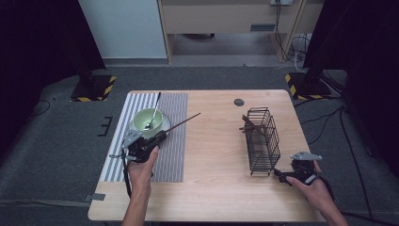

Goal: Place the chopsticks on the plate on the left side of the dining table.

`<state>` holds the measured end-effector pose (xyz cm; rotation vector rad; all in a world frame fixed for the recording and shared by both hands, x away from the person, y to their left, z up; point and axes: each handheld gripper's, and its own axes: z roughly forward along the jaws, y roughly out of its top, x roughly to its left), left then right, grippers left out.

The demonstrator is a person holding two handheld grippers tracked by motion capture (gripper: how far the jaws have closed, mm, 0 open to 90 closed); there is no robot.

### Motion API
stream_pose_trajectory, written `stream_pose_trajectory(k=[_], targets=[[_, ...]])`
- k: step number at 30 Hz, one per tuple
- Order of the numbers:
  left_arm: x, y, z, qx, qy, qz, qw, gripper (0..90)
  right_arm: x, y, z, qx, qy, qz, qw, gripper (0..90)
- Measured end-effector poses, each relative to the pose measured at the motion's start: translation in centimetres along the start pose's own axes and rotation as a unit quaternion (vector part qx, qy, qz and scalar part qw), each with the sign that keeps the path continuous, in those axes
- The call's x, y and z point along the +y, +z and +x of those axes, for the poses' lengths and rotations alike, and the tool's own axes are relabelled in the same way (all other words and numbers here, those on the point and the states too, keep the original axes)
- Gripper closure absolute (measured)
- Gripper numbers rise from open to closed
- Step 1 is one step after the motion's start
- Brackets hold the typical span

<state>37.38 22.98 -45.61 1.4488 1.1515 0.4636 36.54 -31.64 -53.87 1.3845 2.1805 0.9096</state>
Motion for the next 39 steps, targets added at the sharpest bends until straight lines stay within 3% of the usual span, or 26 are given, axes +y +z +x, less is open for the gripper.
stream_pose_trajectory(k=[10,39], targets=[[-1.0,-1.5,1.8,0.020,-0.015,0.002,0.9997,83.7,0.0,0.0,0.0,0.000,0.000,0.000,1.0000,0.6],[-2.9,-3.2,5.1,0.061,-0.048,0.012,0.9969,83.6,0.0,0.0,0.0,0.000,0.000,0.000,1.0000,0.6]])
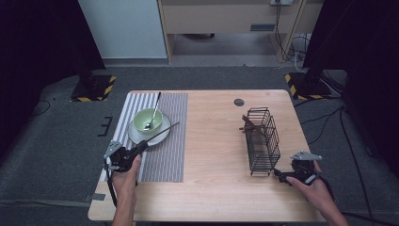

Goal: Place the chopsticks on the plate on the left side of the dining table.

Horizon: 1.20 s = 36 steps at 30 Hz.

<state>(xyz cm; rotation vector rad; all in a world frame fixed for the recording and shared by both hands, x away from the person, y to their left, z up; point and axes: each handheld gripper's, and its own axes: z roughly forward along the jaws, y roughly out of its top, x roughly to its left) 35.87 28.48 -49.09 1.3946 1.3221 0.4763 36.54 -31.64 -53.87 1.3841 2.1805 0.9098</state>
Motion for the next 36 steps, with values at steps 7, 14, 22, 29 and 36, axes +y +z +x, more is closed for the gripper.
stream_pose_trajectory(k=[7,14,22,29,36], targets=[[-0.1,-0.3,0.2,-0.001,-0.002,-0.001,1.0000,83.5,0.0,0.0,0.0,0.000,0.000,0.000,1.0000,0.6],[-0.5,-0.5,0.9,-0.009,-0.024,0.005,0.9996,83.3,0.0,0.0,0.0,0.000,0.000,0.000,1.0000,0.6],[-0.9,-0.3,1.8,-0.022,-0.029,0.025,0.9990,83.1,0.0,0.0,0.0,0.001,-0.001,0.001,1.0000,0.6],[-1.1,-0.1,2.3,-0.033,-0.040,0.035,0.9980,83.0,0.0,0.0,0.0,0.001,-0.001,0.001,1.0000,0.7],[-1.3,0.0,2.6,-0.043,-0.044,0.043,0.9972,83.0,-0.1,0.0,0.0,0.001,-0.003,0.000,1.0000,0.7]])
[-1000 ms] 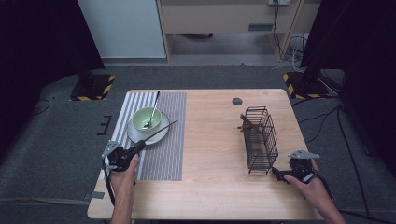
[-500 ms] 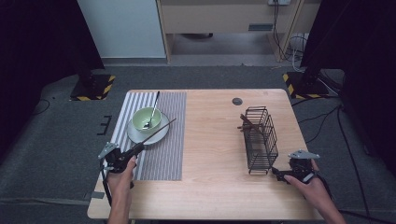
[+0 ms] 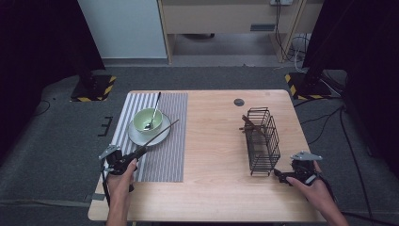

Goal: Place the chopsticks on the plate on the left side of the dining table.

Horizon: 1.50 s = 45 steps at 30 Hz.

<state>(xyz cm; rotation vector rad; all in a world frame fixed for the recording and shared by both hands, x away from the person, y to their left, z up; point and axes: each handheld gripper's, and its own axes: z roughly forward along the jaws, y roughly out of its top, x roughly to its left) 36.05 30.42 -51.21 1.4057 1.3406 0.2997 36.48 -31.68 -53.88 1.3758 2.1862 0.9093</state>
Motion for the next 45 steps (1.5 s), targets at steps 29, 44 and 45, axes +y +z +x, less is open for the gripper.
stream_pose_trajectory(k=[29,44,45], targets=[[-0.3,0.4,1.0,-0.025,-0.034,0.018,0.9989,82.4,0.0,0.0,0.0,0.000,0.000,0.000,1.0000,0.6],[-0.4,0.2,1.7,-0.020,-0.040,0.026,0.9986,82.6,0.0,0.0,0.0,0.001,-0.001,0.000,1.0000,0.6],[-0.4,0.2,1.8,-0.020,-0.040,0.027,0.9986,82.6,0.0,0.0,0.0,0.001,-0.001,0.000,1.0000,0.7]])
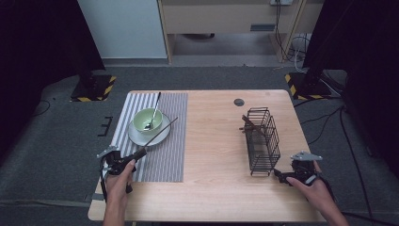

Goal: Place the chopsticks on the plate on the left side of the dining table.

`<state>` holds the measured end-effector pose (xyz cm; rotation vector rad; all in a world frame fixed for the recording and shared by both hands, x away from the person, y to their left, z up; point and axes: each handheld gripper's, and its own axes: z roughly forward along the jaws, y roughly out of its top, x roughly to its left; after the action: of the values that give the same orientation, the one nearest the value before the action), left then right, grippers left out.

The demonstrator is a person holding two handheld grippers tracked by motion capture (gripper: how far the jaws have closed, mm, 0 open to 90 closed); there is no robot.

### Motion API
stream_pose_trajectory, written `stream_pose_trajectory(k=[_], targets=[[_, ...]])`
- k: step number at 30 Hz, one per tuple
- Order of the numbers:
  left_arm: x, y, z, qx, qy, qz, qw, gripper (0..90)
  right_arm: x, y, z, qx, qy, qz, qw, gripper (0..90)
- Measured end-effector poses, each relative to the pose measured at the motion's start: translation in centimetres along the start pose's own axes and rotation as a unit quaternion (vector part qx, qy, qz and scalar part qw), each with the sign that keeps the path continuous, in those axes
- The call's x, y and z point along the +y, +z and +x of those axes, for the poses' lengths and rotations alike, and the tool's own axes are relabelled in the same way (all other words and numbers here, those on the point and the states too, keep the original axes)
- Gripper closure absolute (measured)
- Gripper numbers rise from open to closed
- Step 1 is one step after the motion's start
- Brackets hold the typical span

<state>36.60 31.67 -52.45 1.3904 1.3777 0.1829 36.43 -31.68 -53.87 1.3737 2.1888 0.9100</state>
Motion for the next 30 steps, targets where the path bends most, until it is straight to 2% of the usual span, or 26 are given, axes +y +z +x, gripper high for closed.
stream_pose_trajectory(k=[8,18,30], targets=[[0.05,-0.17,0.31,0.001,0.002,0.006,1.0000,82.6,-0.01,-0.02,-0.02,0.001,-0.002,0.000,1.0000,0.6],[-0.02,-0.07,0.53,0.003,0.008,0.026,0.9996,82.7,-0.05,-0.07,0.03,0.003,-0.002,0.000,1.0000,0.7],[-0.14,-0.11,1.06,0.012,0.001,0.040,0.9991,82.2,-0.06,-0.07,0.04,0.003,-0.003,0.000,1.0000,0.7]])
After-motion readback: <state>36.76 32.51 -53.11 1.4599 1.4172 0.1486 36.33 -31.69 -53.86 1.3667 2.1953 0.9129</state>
